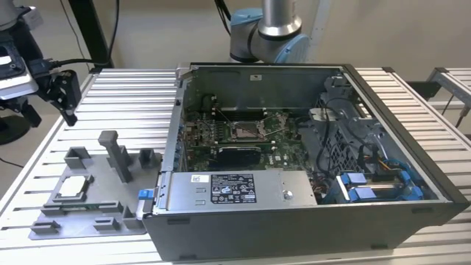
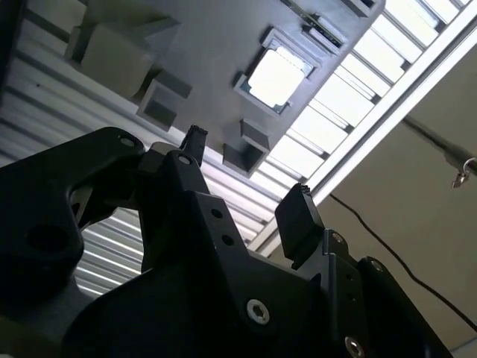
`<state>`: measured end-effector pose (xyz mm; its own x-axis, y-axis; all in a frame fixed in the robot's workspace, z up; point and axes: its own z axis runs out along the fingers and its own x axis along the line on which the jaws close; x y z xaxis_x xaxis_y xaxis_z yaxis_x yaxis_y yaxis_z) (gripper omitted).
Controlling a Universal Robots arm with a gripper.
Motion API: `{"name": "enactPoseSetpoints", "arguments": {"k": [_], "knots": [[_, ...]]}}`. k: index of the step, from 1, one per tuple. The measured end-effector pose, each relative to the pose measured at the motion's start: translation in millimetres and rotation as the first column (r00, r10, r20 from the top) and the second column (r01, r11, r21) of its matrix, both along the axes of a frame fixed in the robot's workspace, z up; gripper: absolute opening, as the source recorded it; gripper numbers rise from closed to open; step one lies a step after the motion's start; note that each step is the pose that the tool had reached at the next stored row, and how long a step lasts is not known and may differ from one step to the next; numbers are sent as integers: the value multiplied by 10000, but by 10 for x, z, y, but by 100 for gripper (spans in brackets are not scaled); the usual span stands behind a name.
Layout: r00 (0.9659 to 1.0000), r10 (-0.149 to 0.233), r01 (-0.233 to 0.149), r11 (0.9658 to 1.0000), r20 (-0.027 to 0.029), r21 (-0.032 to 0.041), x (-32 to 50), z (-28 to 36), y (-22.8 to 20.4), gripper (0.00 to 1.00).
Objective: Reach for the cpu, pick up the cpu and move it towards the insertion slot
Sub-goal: 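Pick up the cpu and move it towards the insertion slot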
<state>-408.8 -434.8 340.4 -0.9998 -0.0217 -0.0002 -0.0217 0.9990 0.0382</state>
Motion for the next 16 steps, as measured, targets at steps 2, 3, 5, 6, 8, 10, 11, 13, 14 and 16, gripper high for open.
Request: {"name": "enactPoseSetpoints", "arguments": {"k": [2, 3, 5, 6, 8, 10, 11, 13, 14, 16], "knots": [[10000, 0, 0, 10000, 0, -1, 0, -15, -1, 100], [10000, 0, 0, 10000, -1, 0, 0, -23, -1, 100], [10000, 0, 0, 10000, 0, 0, 0, -39, -2, 100], [10000, 0, 0, 10000, 0, 0, 0, -48, -2, 100], [10000, 1, -1, 10000, 0, 0, 0, -65, -2, 100], [10000, 1, -1, 10000, -1, -1, 0, -81, -2, 100], [10000, 1, -1, 10000, -1, -1, 0, -90, -2, 100], [10000, 0, 0, 10000, -1, -1, 0, -106, -2, 100], [10000, 0, 0, 10000, -1, -1, 0, -112, -2, 100], [10000, 0, 0, 10000, 0, -1, 0, -130, -2, 100]]}}
